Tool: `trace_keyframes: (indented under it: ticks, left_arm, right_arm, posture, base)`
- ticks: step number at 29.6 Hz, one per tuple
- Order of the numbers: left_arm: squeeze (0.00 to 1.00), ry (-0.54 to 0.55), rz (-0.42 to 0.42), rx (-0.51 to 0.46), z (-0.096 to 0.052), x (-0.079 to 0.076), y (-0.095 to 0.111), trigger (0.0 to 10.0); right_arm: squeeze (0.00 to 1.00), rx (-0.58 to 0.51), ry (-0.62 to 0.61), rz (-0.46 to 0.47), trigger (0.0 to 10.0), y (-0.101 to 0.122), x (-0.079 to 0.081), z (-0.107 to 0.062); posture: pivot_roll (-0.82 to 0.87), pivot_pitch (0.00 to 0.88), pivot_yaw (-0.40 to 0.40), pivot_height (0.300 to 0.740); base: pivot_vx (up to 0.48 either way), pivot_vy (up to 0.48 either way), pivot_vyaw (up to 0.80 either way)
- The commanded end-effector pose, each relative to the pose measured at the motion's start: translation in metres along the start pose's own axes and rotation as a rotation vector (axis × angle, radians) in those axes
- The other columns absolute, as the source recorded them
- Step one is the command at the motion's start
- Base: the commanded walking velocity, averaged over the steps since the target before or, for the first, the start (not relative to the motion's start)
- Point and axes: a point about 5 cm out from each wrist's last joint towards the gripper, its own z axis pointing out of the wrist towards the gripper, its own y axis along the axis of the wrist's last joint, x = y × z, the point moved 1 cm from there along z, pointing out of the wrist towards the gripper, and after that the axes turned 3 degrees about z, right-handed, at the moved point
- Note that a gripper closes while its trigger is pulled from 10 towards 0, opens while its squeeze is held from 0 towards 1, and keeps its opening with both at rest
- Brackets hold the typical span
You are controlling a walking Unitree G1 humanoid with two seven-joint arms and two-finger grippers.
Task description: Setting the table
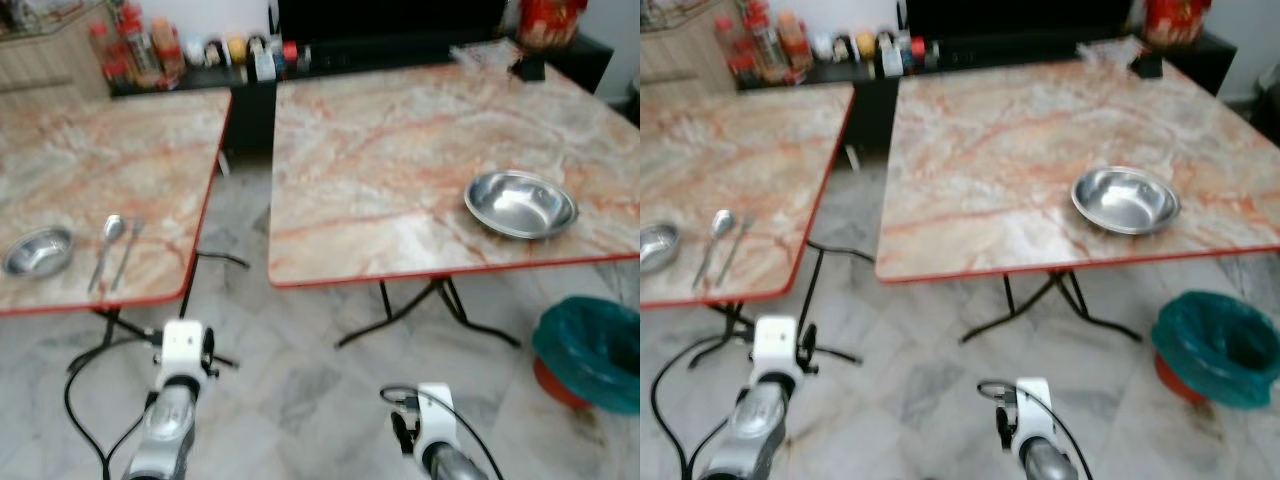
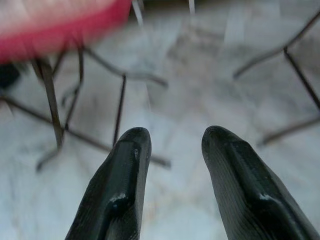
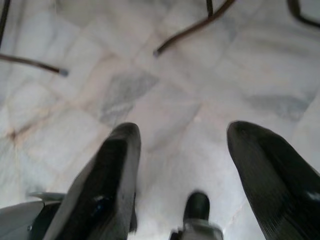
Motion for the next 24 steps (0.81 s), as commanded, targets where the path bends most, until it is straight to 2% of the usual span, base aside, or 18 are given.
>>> trace_keyframes:
  ticks: [1,2,3,10,12,18,24]
  left_arm:
    - [0.0,0.003,-0.016,0.078,-0.002,0.007,-0.013,10.0]
    - [0.0,-0.008,-0.026,0.145,-0.005,0.007,-0.026,10.0]
    - [0.0,-0.01,-0.001,0.215,-0.008,0.008,-0.038,10.0]
    - [0.0,-0.05,0.004,0.359,-0.021,0.003,-0.064,10.0]
    - [0.0,-0.064,0.008,0.427,-0.028,0.0,-0.077,10.0]
    - [0.0,-0.037,-0.012,0.544,-0.043,0.0,-0.097,10.0]
    - [0.0,-0.042,-0.017,0.553,-0.043,-0.004,-0.098,10.0]
  right_arm:
    - [0.0,0.001,0.004,0.014,10.0,0.0,0.003,0.0]
    - [0.0,0.001,0.002,0.016,10.0,0.0,0.004,0.0]
    - [0.0,0.001,0.002,0.018,10.0,0.0,0.004,0.0]
    - [0.0,0.002,0.0,0.021,10.0,0.0,0.004,0.001]
    - [0.0,0.003,-0.002,0.024,10.0,0.0,0.005,0.001]
    - [0.0,0.009,-0.004,0.026,10.0,-0.002,0.005,0.0]
    - [0.0,0.015,-0.01,0.023,10.0,-0.004,0.003,0.0]
  posture:
    - [-0.02,0.029,0.08,0.728]
    - [-0.02,0.023,0.083,0.728]
    - [-0.02,0.02,0.084,0.728]
    - [-0.03,0.013,0.087,0.728]
    - [-0.03,0.002,0.093,0.728]
    - [-0.04,0.0,0.097,0.728]
    - [-0.04,0.0,0.099,0.728]
  base:
    - [0.0,0.0,0.0]
    - [0.0,0.0,0.0]
    - [0.0,0.0,0.0]
    - [0.0,0.0,0.0]
    - [0.0,0.0,0.0]
    - [0.0,0.0,0.0]
    - [0.0,0.0,0.0]
